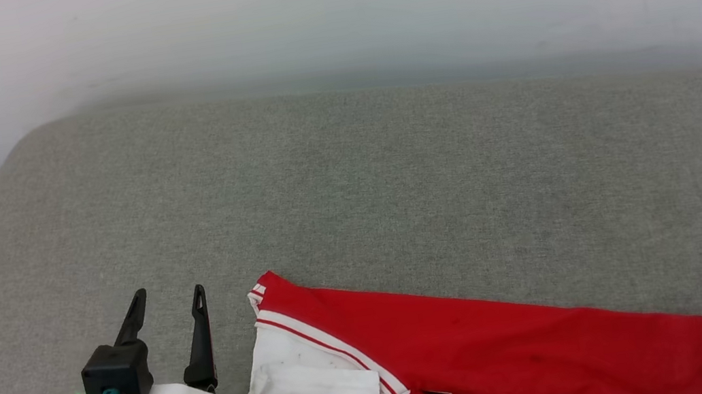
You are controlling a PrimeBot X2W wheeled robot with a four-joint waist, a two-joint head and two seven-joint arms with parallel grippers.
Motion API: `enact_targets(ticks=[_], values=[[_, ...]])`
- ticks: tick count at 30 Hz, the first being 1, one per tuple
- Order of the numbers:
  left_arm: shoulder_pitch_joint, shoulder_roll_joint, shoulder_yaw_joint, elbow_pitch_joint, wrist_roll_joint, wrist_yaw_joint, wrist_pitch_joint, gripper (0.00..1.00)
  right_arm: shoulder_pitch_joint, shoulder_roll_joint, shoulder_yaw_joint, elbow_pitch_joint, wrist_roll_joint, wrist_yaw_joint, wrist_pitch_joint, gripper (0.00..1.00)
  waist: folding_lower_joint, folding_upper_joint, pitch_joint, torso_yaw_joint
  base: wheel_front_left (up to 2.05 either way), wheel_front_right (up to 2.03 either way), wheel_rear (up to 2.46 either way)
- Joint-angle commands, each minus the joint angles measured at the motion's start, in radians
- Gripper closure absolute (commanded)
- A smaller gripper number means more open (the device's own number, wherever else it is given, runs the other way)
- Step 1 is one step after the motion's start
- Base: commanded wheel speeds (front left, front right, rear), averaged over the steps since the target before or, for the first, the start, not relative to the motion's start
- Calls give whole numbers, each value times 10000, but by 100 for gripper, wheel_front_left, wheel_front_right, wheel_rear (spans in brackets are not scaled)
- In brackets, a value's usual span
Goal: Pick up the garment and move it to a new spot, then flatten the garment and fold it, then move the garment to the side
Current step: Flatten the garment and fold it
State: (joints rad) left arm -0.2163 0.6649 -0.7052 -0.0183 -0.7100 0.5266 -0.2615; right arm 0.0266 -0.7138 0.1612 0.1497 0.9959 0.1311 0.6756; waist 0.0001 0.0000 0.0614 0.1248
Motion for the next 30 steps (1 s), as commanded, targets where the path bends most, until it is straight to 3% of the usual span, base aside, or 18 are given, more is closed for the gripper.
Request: enact_targets(ticks=[1, 7, 15, 23, 24, 25, 30], values=[[178, -129, 194, -38, 178, -56, -44, 0, 90, 105, 27, 77, 68, -9, 51, 0, -1, 0, 142, 142, 0, 0, 0], [909, -1012, 1538, -68, 1309, -421, -46, 0, -374, 554, 446, 736, -31, -9, 53, 0, -1, 0, 416, 364, 0, 0, 0], [1585, -2119, 2730, 111, 2706, -1371, -47, 0, -789, 1223, 1674, 1247, 91, -4, -176, 0, -1, 0, 597, 549, 0, 0, 0], [2103, -3139, 3650, 416, 3814, -2194, -47, 0, -1063, 1144, 2839, 1527, 277, 18, -798, 0, -1, 0, 519, 620, 0, 0, 0], [2173, -3247, 3762, 456, 3920, -2291, -47, 0, -1061, 1062, 2914, 1592, 235, 18, -926, 63, -1, 0, 496, 616, 0, 0, 0], [2217, -3339, 3861, 492, 4028, -2384, -46, 0, -1090, 979, 2966, 1673, 222, 16, -1063, 100, -1, 0, 460, 608, 0, 0, 0], [2530, -3733, 4342, 661, 4574, -2785, -39, 0, -1084, 541, 3021, 2032, 472, -10, -1530, 100, -1, 0, 205, 524, 0, 0, 0]])
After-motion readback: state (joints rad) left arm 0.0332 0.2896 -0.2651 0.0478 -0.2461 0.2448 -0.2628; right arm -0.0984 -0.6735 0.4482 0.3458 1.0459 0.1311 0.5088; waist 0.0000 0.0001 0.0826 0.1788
